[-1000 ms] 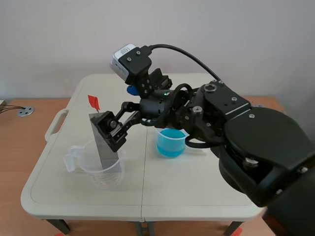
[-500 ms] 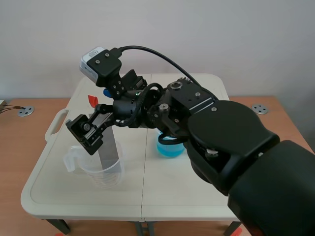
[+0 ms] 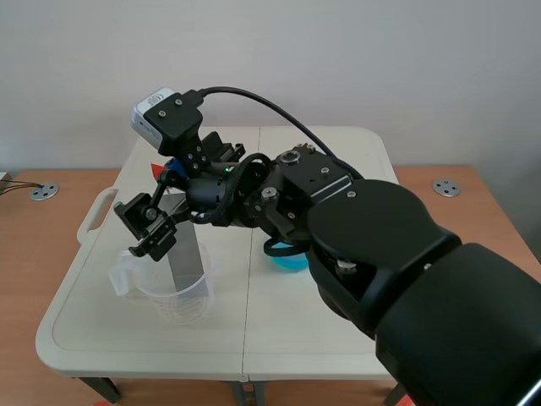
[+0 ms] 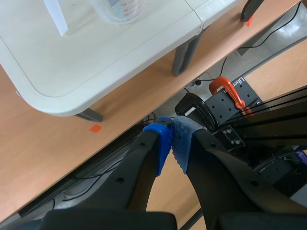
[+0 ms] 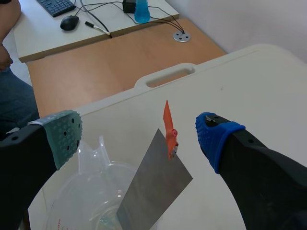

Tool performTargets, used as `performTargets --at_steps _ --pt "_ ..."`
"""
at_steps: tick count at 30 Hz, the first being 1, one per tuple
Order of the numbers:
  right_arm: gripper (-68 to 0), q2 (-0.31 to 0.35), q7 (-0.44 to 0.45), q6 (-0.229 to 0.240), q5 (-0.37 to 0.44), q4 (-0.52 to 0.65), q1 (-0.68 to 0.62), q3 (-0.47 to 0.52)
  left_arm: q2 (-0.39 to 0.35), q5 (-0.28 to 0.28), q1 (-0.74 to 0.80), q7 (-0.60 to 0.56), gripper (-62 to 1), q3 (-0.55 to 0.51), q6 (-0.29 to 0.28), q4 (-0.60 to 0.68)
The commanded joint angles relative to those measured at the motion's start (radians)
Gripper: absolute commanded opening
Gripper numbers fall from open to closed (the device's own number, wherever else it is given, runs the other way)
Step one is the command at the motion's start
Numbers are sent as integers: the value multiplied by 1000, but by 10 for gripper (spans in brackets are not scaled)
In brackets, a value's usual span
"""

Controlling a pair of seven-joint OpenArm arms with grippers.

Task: Hold the metal plate by the orange handle, dip it into the blue solution, take it out and point at it, then put the plate back in the beaker on the left.
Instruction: 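Lift the metal plate out of the left beaker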

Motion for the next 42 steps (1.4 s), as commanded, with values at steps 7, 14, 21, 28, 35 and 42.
performTargets --at_steps 7,14,21,28,35,42 --pt "-377 -8 18 -3 6 18 29 1 2 -7 0 -11 -594 2 -2 5" --pt "-530 -8 18 2 6 18 29 1 2 -7 0 -10 -594 2 -2 5" --pt "-626 -8 19 6 6 18 29 1 2 -7 0 -10 -594 2 -2 5" --pt "-662 -5 36 105 7 18 28 2 2 -7 0 -10 -594 2 -2 5" --pt "-662 14 77 111 15 42 12 3 2 -7 0 -10 -594 2 -2 5" --pt "-662 80 85 114 13 201 -57 6 2 -7 0 -9 -594 2 -2 5"
